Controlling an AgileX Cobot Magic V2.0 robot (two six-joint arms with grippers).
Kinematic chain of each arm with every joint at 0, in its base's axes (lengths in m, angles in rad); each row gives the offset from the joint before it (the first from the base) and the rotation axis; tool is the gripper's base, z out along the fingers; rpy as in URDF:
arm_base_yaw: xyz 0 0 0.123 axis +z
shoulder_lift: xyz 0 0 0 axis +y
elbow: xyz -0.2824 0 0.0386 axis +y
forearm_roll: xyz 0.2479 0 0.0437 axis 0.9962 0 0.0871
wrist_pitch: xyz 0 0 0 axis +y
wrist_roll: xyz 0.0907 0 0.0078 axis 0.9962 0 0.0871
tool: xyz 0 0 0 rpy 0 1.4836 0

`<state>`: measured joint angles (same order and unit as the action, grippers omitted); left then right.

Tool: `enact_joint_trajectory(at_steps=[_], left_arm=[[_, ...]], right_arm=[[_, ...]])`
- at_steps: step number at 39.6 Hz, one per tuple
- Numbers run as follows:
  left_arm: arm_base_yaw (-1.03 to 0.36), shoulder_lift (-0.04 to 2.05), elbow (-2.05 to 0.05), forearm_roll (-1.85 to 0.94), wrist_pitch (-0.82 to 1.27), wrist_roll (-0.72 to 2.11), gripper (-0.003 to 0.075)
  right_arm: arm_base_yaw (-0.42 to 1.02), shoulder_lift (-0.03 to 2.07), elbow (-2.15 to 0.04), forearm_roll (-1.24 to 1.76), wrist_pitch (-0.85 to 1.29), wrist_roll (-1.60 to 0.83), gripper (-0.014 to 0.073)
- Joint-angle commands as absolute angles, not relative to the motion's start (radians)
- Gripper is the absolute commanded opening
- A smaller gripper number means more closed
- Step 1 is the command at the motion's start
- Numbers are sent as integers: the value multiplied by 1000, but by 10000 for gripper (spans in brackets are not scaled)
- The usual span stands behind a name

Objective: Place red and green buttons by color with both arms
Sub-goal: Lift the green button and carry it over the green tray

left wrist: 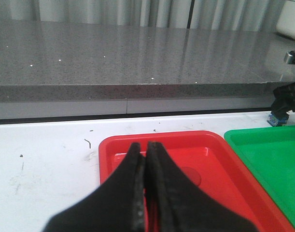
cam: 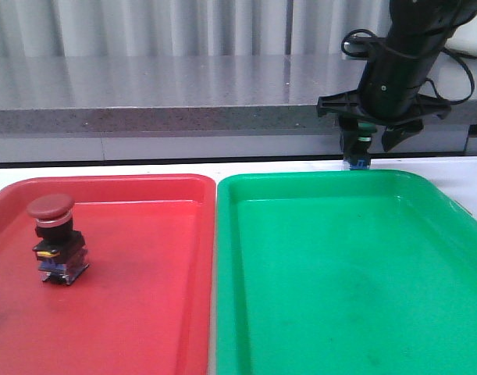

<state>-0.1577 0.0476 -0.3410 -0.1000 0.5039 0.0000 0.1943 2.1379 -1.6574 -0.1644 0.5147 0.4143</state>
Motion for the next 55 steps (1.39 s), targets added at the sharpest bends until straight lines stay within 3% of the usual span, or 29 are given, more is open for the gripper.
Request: enact_joint_trajectory(at_steps=[1, 5, 10, 25, 43, 55], left_arm=[[-156, 58, -364, -112, 423, -12, -20], [-156, 58, -364, -112, 423, -12, -20], [-156, 58, -364, -112, 423, -12, -20], [-156, 58, -364, -112, 423, -12, -20], [-156, 58, -364, -112, 423, -12, -20], [-156, 58, -364, -112, 423, -12, -20]], right_arm=[[190, 2074, -1694, -188, 475, 417, 233], [191, 2071, -1694, -188, 477, 416, 111], [193, 2045, -1694, -188, 481, 416, 49], [230, 1804, -1619, -256, 515, 390, 41], [419, 1404, -1022, -262, 307, 390, 41], [476, 1429, -793, -277, 166, 390, 42]])
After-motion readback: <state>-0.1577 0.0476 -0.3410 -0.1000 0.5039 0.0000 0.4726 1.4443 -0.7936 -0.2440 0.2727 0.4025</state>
